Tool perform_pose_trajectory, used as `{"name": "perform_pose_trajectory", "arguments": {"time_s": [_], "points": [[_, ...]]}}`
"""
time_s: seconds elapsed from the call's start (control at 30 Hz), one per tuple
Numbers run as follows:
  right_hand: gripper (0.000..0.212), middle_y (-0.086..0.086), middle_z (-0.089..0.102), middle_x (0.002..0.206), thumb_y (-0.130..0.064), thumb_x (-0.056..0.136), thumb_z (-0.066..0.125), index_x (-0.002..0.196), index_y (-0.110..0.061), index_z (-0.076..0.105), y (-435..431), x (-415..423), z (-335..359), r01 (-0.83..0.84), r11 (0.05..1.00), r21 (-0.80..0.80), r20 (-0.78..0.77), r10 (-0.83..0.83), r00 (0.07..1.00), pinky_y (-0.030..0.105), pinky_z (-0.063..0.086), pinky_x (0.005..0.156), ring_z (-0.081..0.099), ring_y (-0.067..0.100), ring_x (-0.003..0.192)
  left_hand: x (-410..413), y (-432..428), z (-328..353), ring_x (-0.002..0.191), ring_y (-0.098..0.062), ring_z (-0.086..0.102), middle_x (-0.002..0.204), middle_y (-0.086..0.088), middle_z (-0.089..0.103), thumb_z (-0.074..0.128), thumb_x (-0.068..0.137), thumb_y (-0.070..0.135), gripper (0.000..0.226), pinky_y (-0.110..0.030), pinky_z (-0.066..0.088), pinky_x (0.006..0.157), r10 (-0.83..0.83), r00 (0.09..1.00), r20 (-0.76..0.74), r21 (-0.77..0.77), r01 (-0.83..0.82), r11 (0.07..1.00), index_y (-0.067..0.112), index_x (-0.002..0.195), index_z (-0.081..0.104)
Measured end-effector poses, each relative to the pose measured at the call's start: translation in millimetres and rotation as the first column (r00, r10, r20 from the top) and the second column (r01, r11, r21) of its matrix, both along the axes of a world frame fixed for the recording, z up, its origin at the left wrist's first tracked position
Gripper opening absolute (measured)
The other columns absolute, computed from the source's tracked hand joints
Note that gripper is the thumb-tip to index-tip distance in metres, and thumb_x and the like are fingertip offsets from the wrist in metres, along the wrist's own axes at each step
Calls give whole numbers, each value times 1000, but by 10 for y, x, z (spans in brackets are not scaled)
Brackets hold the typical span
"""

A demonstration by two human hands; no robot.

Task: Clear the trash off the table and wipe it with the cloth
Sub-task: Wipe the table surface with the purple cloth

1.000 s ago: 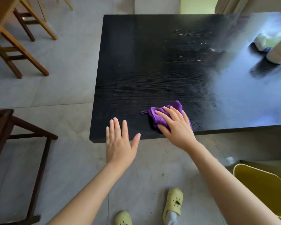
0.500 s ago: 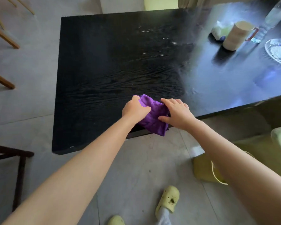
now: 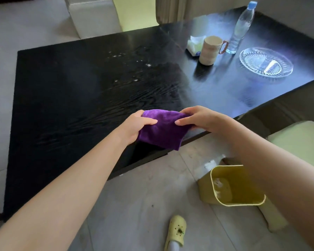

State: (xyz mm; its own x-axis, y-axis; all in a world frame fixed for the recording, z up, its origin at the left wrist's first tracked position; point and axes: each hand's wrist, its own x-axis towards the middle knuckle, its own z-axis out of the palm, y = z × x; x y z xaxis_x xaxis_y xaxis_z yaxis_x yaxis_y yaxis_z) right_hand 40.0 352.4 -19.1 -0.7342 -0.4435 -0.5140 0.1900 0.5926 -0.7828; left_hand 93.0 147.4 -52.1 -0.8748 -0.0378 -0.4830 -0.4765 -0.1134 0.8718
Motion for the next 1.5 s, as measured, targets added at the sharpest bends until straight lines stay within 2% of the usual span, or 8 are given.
{"name": "perform_pose_trajectory", "arguments": {"time_s": [0.2,0.53,0.63,0.8,1.03,1.2,1.33,1.5], "points": [[20,-3,64,64,2,74,69,77,-16,66,534,-367,152,123,976,-179,-161,-152,975,19,50,62,62,8,60,-406,473,112,96,-18,67,107,-5,69,61,85,7,32,-31,55,87,-153,983,-101,209,171,963,12,117,59],[18,4,60,79,-26,79,72,90,-13,68,1769,-881,108,97,993,73,-127,-87,988,34,48,74,54,18,76,-1138,1448,305,104,-17,65,105,2,70,67,84,11,26,-34,49,97,-336,895,-294,-244,269,932,30,100,62],[15,10,61,87,-12,75,72,88,-14,65,2101,-983,72,238,945,-225,7,-243,970,39,47,87,55,25,87,-1319,1758,349,97,-11,67,102,3,70,65,85,6,27,-27,52,90,-316,889,-331,-191,265,945,27,101,61],[24,-3,73,87,-12,78,60,100,-15,66,2538,-1212,131,441,705,-556,108,-465,879,25,56,74,68,11,79,-1594,2275,420,95,-10,66,100,1,70,64,84,2,27,-23,53,88,-233,909,-345,-29,237,971,18,106,62],[16,-9,70,85,-11,90,56,96,-22,65,2823,-1705,42,580,709,-401,-125,-670,732,19,50,77,65,3,77,-2035,2850,142,103,-21,65,110,-9,69,61,87,4,25,-38,50,97,-171,970,-170,79,187,979,9,111,63],[25,2,66,105,-19,91,54,115,-15,60,2955,-2162,-177,560,828,-39,-385,-529,756,28,47,86,60,15,95,-2340,3115,-108,95,-23,66,105,-13,68,58,88,4,18,-39,56,87,-140,990,-26,140,143,980,9,105,64],[29,14,65,112,-21,91,56,112,-3,59,2940,-2527,-503,492,844,213,-459,-358,813,28,37,86,57,28,106,-2577,3128,-298,78,-17,64,95,-12,64,55,87,-2,14,-31,60,71,-114,992,46,14,114,993,10,92,60],[35,13,60,124,-21,92,55,123,-6,55,2722,-2835,-833,506,824,255,-541,-312,781,23,32,91,52,28,117,-2819,2949,-441,76,-16,63,93,1,57,57,84,2,32,-38,56,84,-86,996,28,-235,90,968,15,113,50]]}}
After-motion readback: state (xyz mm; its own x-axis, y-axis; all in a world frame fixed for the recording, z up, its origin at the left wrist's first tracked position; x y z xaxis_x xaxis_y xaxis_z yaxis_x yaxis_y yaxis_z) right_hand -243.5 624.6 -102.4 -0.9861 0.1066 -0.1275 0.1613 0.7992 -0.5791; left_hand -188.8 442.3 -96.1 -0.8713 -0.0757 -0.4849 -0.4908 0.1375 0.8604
